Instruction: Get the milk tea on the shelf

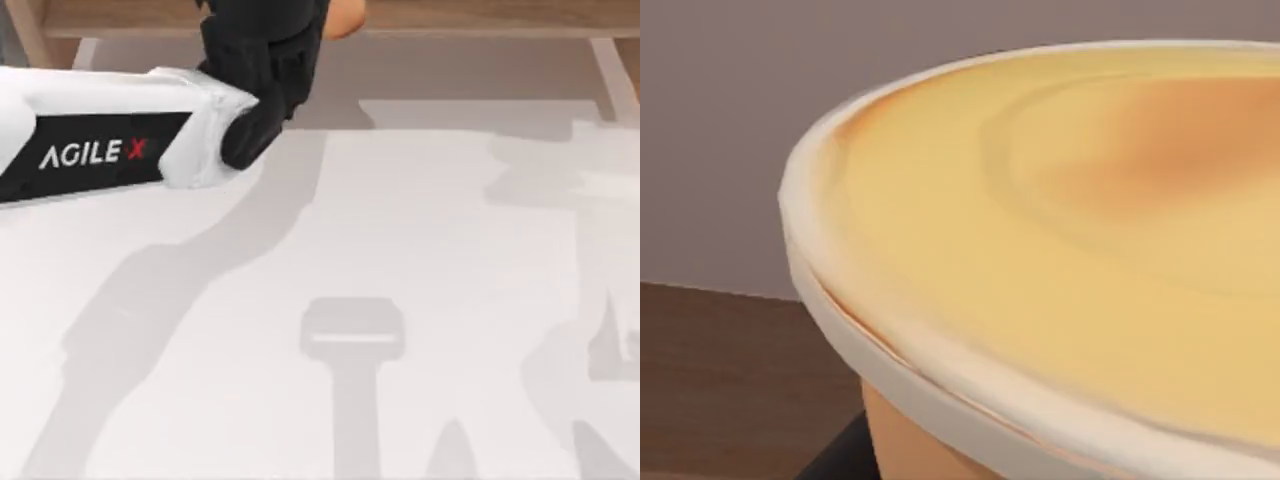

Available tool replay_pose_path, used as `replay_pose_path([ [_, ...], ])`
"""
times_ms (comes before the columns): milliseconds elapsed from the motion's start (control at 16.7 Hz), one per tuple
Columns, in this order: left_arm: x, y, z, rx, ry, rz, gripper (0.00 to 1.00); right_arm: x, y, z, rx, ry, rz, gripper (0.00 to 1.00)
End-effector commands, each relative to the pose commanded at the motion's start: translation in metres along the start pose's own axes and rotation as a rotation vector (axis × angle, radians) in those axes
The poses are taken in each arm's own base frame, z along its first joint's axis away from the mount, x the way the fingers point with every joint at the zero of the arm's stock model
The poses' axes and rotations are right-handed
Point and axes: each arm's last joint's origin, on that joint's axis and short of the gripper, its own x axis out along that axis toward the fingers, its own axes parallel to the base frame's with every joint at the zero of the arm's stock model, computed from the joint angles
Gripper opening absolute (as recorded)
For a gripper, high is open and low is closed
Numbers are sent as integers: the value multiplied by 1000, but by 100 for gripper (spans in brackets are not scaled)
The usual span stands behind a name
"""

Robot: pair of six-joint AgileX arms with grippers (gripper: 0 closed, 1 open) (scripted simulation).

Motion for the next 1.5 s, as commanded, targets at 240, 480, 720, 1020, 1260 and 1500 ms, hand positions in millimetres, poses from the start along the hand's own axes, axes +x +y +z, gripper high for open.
replay_pose_path([
  [240, 20, -21, 19, 106, 53, 86, 0, 0, 0, 0, 0, 0, 0, 100],
  [480, 32, -28, 29, 188, 93, 146, 0, 0, 0, 0, 0, 0, 0, 100],
  [720, 35, -29, 31, 204, 102, 158, 0, 0, 0, 0, 0, 0, 0, 100],
  [1020, 37, -27, 32, 201, 96, 159, 0, 0, 0, 0, 0, 0, 0, 100],
  [1260, 47, -25, 22, 202, 102, 160, 0, 0, 0, 0, 0, 0, 0, 100],
  [1500, 57, -20, 13, 207, 105, 165, 0, 0, 0, 0, 0, 0, 0, 100],
])
